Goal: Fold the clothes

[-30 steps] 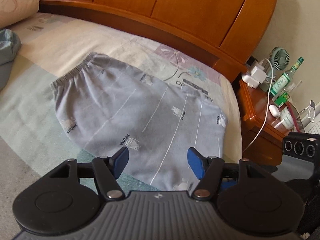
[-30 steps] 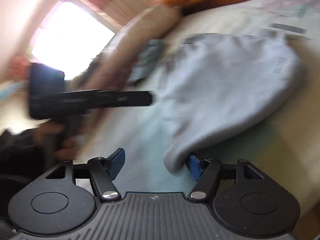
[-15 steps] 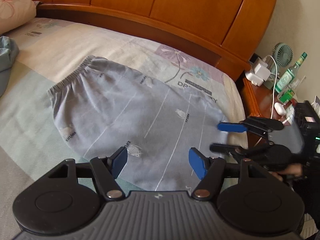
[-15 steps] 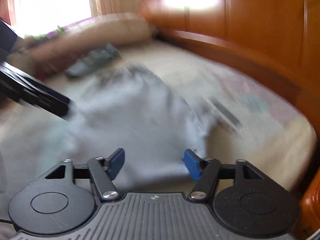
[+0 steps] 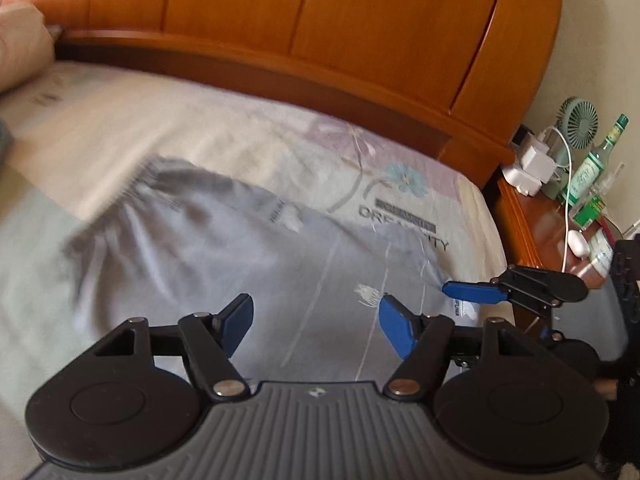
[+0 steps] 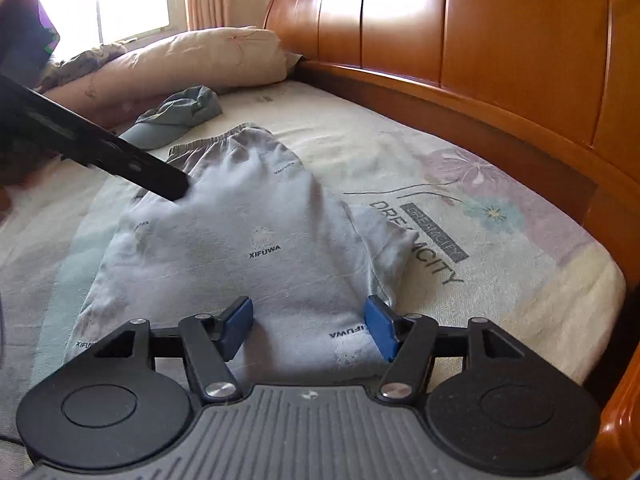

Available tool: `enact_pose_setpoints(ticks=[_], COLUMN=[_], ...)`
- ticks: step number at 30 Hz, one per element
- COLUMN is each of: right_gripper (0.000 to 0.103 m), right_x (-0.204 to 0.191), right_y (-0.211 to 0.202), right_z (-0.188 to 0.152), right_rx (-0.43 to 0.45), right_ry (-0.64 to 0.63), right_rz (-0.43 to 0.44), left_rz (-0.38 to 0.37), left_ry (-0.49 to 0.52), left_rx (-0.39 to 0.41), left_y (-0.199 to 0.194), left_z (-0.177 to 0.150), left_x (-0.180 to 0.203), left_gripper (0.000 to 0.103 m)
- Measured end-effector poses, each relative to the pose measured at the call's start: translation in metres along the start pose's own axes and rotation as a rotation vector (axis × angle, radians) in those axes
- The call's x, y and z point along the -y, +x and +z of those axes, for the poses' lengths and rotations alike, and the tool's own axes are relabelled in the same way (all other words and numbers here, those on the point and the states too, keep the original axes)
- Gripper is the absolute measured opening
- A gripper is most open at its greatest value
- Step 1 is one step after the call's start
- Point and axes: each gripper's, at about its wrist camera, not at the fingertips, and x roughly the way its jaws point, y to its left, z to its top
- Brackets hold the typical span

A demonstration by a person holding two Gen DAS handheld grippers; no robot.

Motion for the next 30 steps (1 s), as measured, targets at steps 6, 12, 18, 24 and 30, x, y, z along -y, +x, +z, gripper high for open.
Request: enact_pose_setpoints(ticks=[6, 12, 18, 24, 30], right_gripper=[0.069, 0.087, 0.093, 0.097, 0.098], right_x=[0.006, -0.006, -0.009, -0.005, -0.007], right_y=[0.002, 0.006, 0.008, 0.008, 0.008], right_z=[-0.001, -0.003, -0.002, -0.002, -0.002], right_rx=[0.006, 0.016, 0.010, 0.015, 0.019], right_ry=[0.036, 0.000, -0.010, 0.024, 0.024], right_rz=[0.026, 0.020, 0.022, 0.051, 0.045], left_rz=[-0.038, 0.072, 0.153, 0.217, 0.303], left_ry=[-0.164, -0.011, -0.008, -0.022, -0.061], left_rx=[-0.029, -0.032, -0.025, -0.005, -0.044], left_y=[0.003, 0.019, 0.031, 0.039, 0.074], left_z=[0.004, 0.033, 0.049, 0.066, 0.077], left_x=[-0.019, 0.010, 0.011, 0.007, -0.011], left_gripper=[0.070, 0.074, 0.074, 0.075, 0.075])
